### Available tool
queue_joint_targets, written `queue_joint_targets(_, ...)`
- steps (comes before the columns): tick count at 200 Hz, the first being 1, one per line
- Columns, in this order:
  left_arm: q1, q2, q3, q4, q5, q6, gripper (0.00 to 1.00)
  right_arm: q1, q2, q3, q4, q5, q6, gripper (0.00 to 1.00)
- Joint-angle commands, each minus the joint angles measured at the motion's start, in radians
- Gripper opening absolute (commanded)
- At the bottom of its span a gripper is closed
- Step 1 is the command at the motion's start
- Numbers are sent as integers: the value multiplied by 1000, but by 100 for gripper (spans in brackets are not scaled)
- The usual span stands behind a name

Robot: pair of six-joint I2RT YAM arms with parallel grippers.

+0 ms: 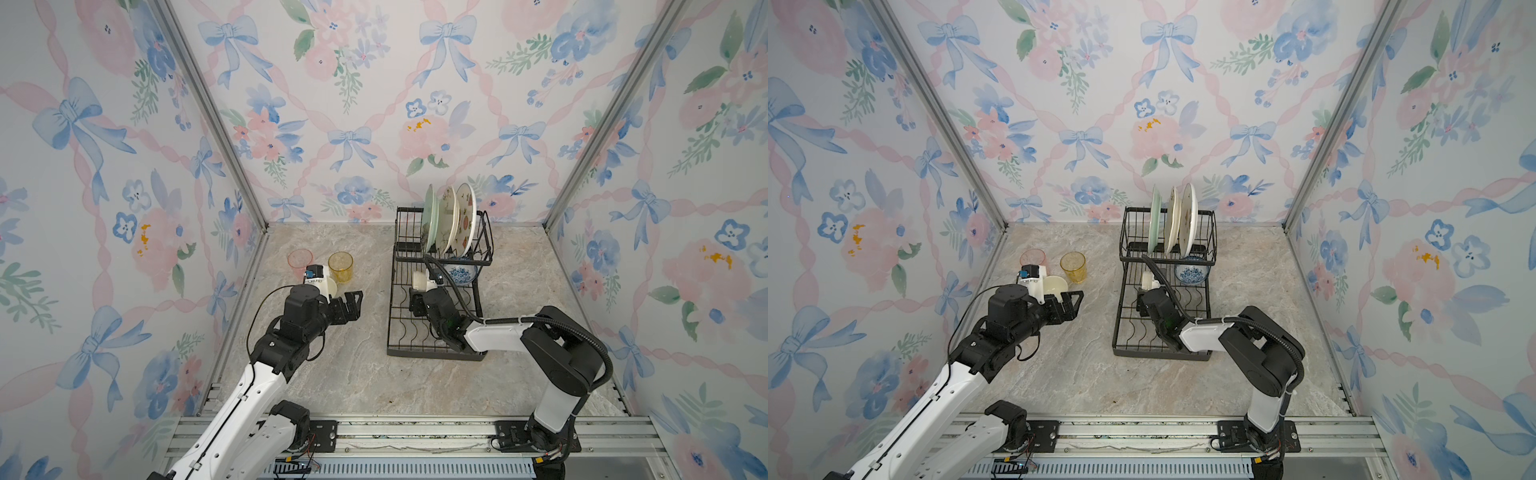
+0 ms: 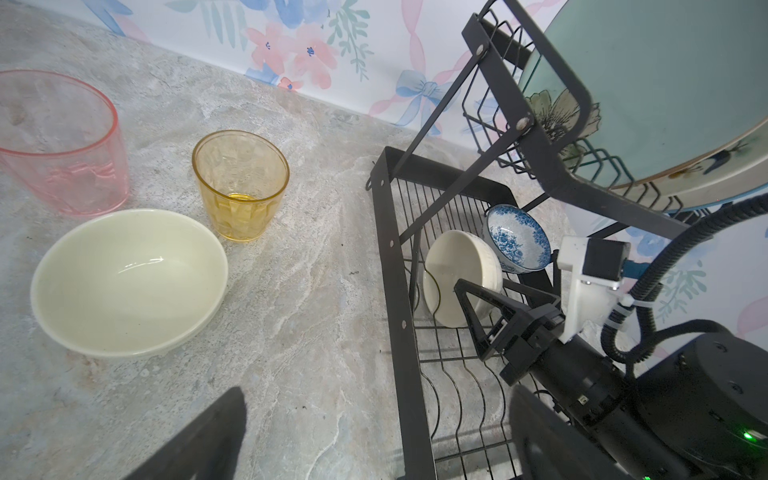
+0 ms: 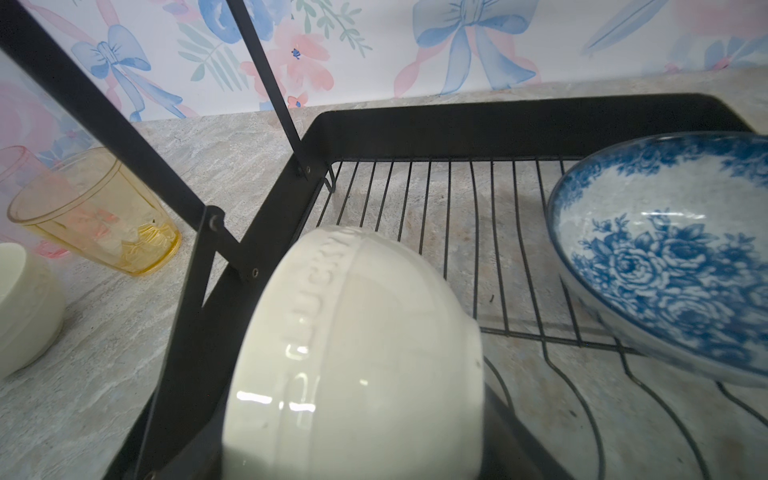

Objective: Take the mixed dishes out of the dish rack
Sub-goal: 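Close the right gripper on the rim of the remaining cream bowl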

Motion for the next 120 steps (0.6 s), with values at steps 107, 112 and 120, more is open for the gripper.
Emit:
queue_joint_targets(107,-3,-12,-33,37,33,-20,98,96,-124,-19,-27,201,-119,59)
queue_joint_targets(112,-3,-10,-32,38,35,-20,98,101,-153,-24,-27,210,-114,59)
queue_joint_targets(120,-2,-7,-30,37,40,-15,98,106,-172,-32,-31,218,-98,59)
